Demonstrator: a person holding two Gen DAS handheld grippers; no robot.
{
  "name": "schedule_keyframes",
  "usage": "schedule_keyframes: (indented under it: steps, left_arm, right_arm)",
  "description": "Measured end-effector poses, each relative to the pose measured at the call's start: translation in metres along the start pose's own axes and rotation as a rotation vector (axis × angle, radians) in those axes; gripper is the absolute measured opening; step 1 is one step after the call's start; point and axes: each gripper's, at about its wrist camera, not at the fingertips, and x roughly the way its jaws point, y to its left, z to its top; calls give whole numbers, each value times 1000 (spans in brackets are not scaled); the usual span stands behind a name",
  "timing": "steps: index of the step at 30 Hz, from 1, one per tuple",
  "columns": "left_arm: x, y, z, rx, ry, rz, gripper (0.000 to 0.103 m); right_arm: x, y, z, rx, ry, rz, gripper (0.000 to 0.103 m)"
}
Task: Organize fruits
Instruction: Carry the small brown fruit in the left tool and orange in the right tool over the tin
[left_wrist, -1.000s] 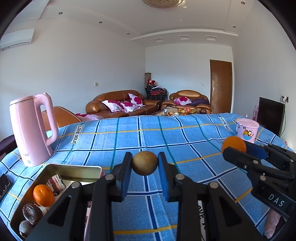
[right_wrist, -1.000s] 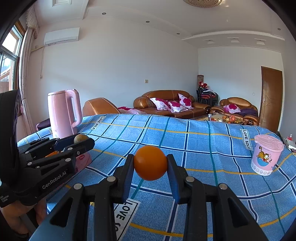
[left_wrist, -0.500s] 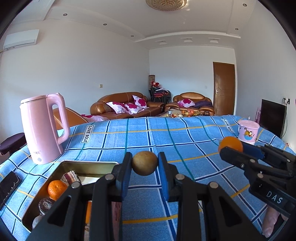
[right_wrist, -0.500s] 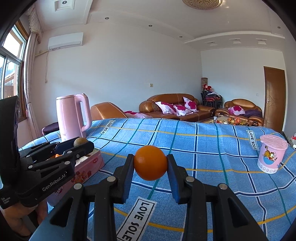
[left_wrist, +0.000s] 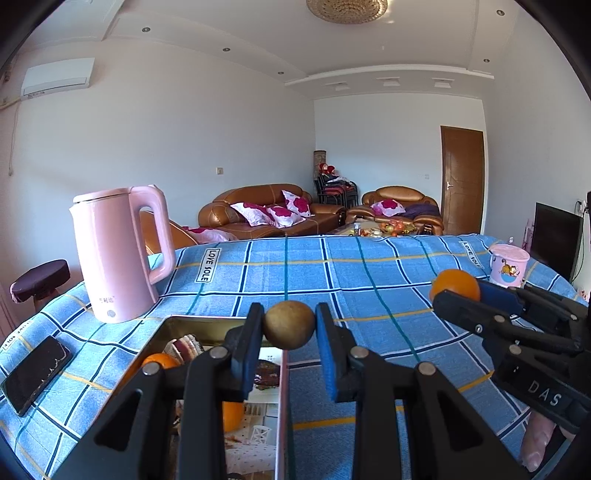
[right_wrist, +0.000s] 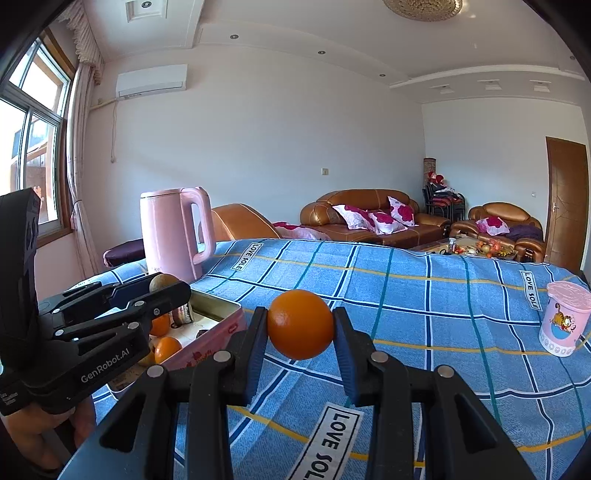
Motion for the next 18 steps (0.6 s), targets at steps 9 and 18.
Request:
schedule_keyframes:
  steps: [9, 18]
  left_arm:
    - [-2, 21, -5, -24, 28, 37, 30]
    - [-4, 43, -11, -46, 49, 86, 30]
  right_arm:
    - [10, 20, 5, -20, 10, 43, 37]
    - [23, 43, 10, -43, 21, 91, 37]
